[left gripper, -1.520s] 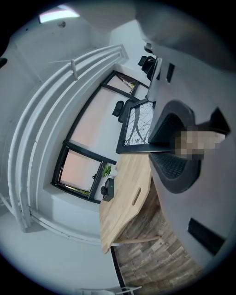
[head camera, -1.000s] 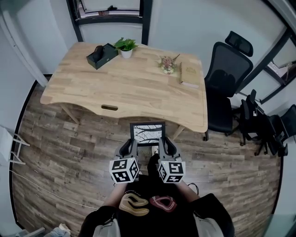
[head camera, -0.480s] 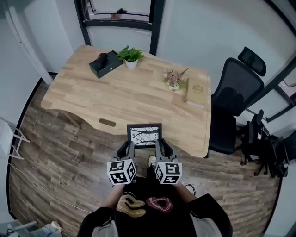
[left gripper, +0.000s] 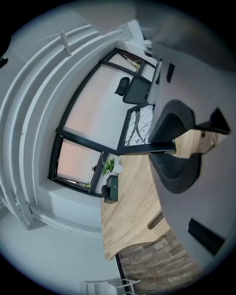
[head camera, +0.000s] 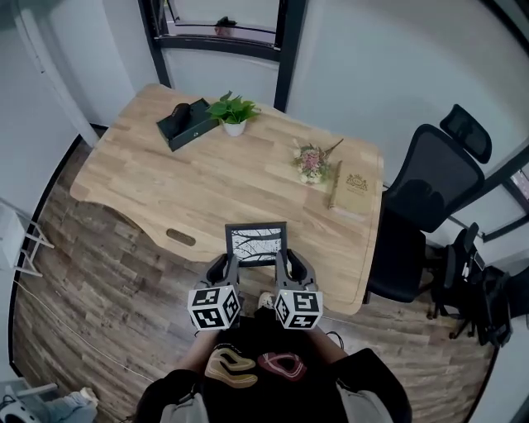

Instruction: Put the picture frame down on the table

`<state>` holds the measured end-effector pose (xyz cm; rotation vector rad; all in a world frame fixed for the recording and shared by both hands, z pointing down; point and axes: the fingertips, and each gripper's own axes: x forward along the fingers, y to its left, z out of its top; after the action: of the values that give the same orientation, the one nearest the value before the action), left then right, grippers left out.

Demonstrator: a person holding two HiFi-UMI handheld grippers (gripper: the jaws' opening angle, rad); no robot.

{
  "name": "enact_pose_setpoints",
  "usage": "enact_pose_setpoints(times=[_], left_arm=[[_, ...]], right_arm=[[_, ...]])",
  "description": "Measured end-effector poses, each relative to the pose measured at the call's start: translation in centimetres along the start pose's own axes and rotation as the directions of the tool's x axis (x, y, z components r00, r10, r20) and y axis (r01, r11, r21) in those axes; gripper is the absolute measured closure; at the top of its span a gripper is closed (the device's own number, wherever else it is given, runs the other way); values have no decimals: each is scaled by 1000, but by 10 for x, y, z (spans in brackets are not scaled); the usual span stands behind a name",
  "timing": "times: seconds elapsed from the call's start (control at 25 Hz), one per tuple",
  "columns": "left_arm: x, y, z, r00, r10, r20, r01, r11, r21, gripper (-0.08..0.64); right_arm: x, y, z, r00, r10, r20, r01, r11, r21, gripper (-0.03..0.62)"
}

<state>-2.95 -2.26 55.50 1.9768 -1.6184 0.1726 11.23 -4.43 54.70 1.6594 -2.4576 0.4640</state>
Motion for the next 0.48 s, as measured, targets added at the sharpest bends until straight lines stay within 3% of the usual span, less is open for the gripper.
enact_pose_setpoints(times=[0.24,0.48], left_arm=[[38,-25,13,1000,5,11,-5,1000,-13,479],[64,-47,20,999,-19,29,20,999,-50,479]], right_arm=[[20,-40,18,1000,11,15,-11,1000,5,506],[30,-69,36,1000,11,26,-10,998,-57,506]])
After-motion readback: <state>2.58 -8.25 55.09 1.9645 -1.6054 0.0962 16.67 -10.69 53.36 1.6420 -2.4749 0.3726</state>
